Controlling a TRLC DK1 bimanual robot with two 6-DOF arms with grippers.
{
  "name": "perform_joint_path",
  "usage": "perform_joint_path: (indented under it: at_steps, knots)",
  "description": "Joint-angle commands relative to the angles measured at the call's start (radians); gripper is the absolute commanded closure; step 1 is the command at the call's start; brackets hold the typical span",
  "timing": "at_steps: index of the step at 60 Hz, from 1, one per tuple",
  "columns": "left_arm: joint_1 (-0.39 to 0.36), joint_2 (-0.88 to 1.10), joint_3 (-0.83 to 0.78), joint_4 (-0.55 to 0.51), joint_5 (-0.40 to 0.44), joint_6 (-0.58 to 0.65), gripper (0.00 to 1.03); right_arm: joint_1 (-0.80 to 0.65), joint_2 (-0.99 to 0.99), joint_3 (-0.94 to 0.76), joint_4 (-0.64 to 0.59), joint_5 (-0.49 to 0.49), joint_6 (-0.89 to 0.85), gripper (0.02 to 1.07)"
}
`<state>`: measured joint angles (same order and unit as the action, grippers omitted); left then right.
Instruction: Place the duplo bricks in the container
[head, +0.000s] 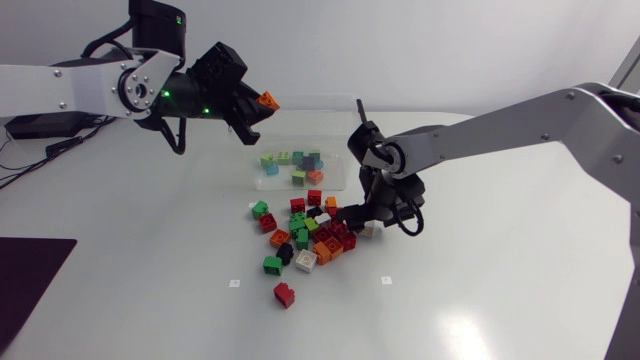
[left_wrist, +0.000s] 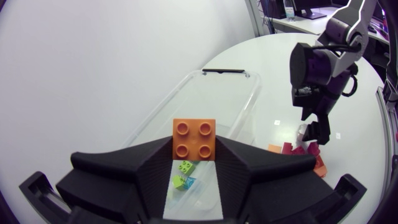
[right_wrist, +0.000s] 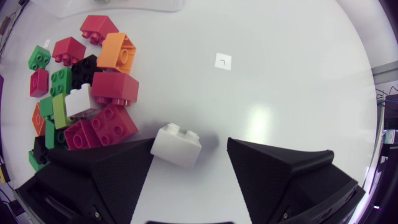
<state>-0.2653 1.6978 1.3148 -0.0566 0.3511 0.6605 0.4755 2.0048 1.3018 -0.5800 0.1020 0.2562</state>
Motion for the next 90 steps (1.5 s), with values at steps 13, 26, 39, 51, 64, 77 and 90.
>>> perform_joint_path:
  at_steps: [13,26,39,51,64,77,90]
  knots:
    - [-0.008,0.109,0.075,0.064,-0.037,-0.068,0.87,0.0,0.046,0.005,-0.001,0.004,0.032,0.44]
    - [-0.005,0.138,0.1,0.09,-0.049,-0.087,0.87,-0.002,0.055,0.022,0.0,0.005,0.038,0.51]
    - [0.001,0.183,0.13,0.106,-0.07,-0.096,0.87,-0.006,0.06,0.022,0.016,0.005,0.034,0.63]
    - [0.012,0.223,0.156,0.106,-0.081,-0.108,0.87,-0.012,0.012,-0.018,0.034,0.005,0.018,0.67]
    - [0.024,0.26,0.192,0.077,-0.097,-0.11,0.6,-0.017,-0.078,-0.058,0.029,0.013,0.006,0.68]
    - [0.034,0.252,0.199,0.054,-0.106,-0.11,0.05,-0.018,-0.163,-0.03,-0.014,0.019,-0.011,0.7]
    - [0.051,0.141,0.13,0.051,-0.106,-0.114,0.05,-0.017,-0.213,0.047,-0.049,0.018,-0.023,0.7]
